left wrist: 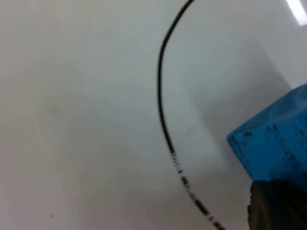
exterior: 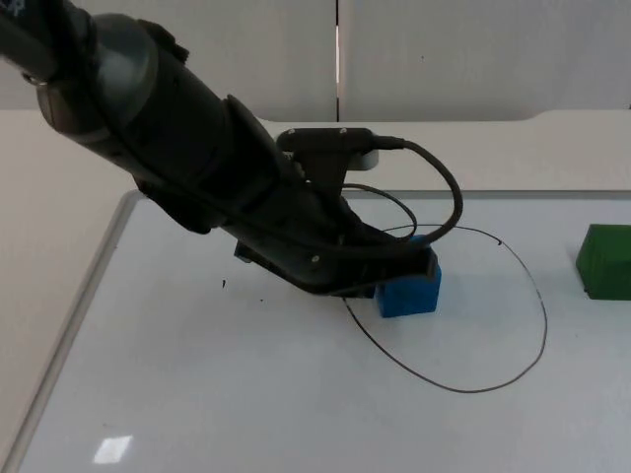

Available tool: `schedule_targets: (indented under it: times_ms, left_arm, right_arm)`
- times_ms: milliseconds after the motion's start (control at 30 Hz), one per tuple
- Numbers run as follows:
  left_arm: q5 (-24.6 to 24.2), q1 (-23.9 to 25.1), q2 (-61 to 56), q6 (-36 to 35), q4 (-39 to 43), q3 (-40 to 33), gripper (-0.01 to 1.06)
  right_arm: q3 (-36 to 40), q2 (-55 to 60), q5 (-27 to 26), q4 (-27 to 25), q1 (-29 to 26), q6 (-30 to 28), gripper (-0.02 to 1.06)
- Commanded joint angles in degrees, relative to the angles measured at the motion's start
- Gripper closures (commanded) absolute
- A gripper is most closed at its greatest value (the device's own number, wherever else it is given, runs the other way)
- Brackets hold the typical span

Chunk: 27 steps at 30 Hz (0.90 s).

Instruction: Push the two cubes into the marked area.

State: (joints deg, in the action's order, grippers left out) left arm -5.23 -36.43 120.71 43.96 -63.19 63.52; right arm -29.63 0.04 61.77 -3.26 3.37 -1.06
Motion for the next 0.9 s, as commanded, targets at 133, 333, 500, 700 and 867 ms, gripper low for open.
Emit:
schedule_targets:
  times_ms: [133,333,500,700,867]
  left_arm:
    - [-0.4,-0.3,-0.1,0.1,-0.5,0.7,1.05]
    - [-0.4,-0.3,-0.1,0.1,2.4,0.7,1.05]
    - [-0.7,0.4,-0.6,0.1,4.4,0.7,1.05]
    - [-5.3,5.0,-2.3,-0.3,6.8,0.7,1.05]
    - [-8.3,9.8,-4.9,-0.3,8.1,0.7,1.05]
  right_arm:
    - [0.1,0.0,0.0,0.2,-0.3,0.1,-0.01]
    - [0.1,0.0,0.0,0.2,-0.3,0.1,-0.01]
    - [0.1,0.0,0.0,0.2,-0.3,0.1,-0.01]
    - [0.1,0.0,0.0,0.2,-0.3,0.1,-0.01]
    - [0.1,0.0,0.0,0.2,-0.3,0.1,-0.01]
